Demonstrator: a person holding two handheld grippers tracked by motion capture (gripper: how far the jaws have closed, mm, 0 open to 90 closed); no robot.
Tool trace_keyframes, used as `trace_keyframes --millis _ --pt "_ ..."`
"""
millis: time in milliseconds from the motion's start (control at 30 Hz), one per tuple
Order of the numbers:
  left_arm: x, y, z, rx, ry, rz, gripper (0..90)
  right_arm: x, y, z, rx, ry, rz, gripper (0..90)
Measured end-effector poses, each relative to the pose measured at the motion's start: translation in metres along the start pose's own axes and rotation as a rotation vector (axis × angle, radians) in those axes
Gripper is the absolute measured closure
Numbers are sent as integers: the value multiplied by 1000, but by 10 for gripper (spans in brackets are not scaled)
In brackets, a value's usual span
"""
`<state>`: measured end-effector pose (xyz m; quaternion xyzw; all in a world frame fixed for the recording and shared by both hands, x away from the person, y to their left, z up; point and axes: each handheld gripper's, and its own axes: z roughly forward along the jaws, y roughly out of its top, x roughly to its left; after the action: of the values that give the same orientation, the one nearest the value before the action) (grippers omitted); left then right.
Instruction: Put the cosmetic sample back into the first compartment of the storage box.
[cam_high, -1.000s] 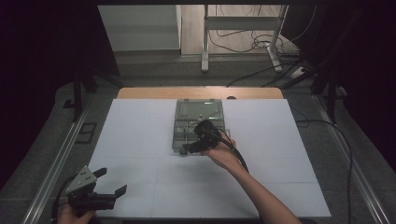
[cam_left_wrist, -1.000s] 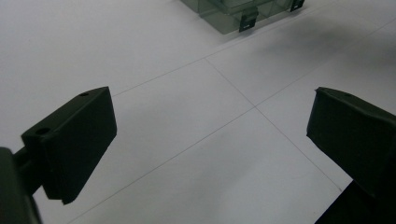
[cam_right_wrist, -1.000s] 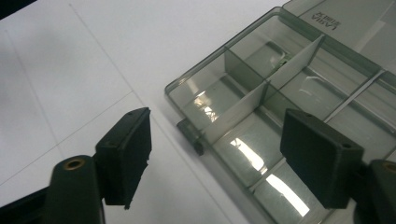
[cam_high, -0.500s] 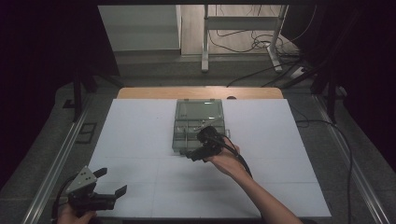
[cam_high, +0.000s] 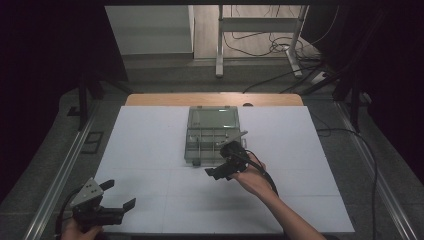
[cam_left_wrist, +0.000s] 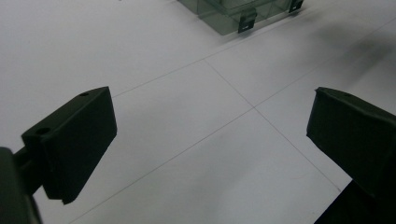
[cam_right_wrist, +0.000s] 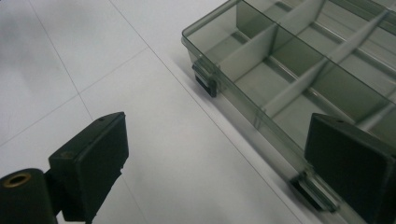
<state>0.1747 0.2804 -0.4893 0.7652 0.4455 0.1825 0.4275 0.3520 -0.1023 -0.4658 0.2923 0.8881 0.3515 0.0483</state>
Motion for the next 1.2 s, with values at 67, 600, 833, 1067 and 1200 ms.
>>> trace_keyframes --millis 67,600,833,1067,1200 --pt "0 0 0 1 1 0 22 -1 -4 -4 -6 -3 4 56" --pt "-1 0 1 8 8 6 23 -3 -32 -29 -17 -17 24 21" --pt "-1 0 1 9 8 2 23 -5 -49 -47 -21 -34 13 13" --pt "-1 1 1 9 9 1 24 -8 -65 -62 -43 -56 33 14" --pt "0 1 1 10 9 1 24 -8 -74 -68 -50 -70 42 14"
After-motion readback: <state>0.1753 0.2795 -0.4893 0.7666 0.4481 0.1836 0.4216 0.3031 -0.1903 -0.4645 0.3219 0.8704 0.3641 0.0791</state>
